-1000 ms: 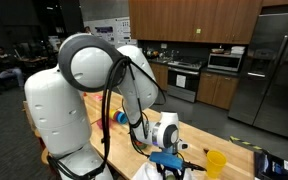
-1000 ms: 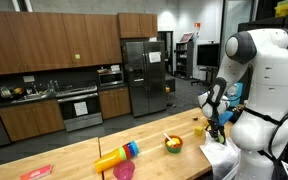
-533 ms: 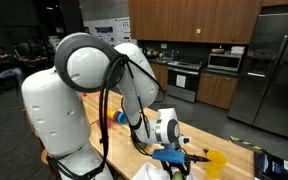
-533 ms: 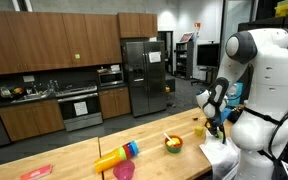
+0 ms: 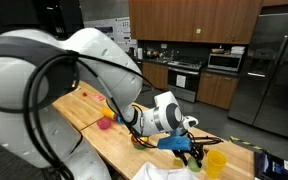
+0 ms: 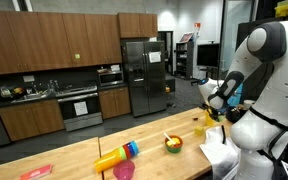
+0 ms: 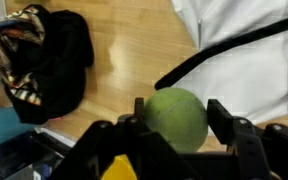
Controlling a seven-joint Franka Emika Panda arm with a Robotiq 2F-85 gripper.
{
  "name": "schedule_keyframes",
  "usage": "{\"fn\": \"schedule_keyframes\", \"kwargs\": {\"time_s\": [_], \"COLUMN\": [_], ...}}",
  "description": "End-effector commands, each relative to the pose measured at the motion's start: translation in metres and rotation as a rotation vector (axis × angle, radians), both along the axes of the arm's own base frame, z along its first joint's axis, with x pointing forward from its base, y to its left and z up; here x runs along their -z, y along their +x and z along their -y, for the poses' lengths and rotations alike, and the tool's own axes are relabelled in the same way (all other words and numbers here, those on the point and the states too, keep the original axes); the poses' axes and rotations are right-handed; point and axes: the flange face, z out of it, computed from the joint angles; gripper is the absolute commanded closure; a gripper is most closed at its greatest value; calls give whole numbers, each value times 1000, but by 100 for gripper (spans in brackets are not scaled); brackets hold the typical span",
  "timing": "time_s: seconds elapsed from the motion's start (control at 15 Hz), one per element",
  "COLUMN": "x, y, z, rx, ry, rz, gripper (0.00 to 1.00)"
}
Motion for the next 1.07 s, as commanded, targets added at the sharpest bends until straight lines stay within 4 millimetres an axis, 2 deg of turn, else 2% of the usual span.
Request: {"fn": "schedule_keyframes", "kwargs": {"time_s": [0.0, 0.27, 0.33, 0.53, 1.0], "x": [-53, -89, -76, -89, -89], "y": [-25, -63, -43, -61, -61], "z": [13, 51, 44, 55, 52], "rx": [49, 212, 181, 219, 217], "ry": [-18, 30, 20, 20, 25], "rz": [148, 337, 251, 317, 322], "gripper": [62, 62, 37, 37, 37]}}
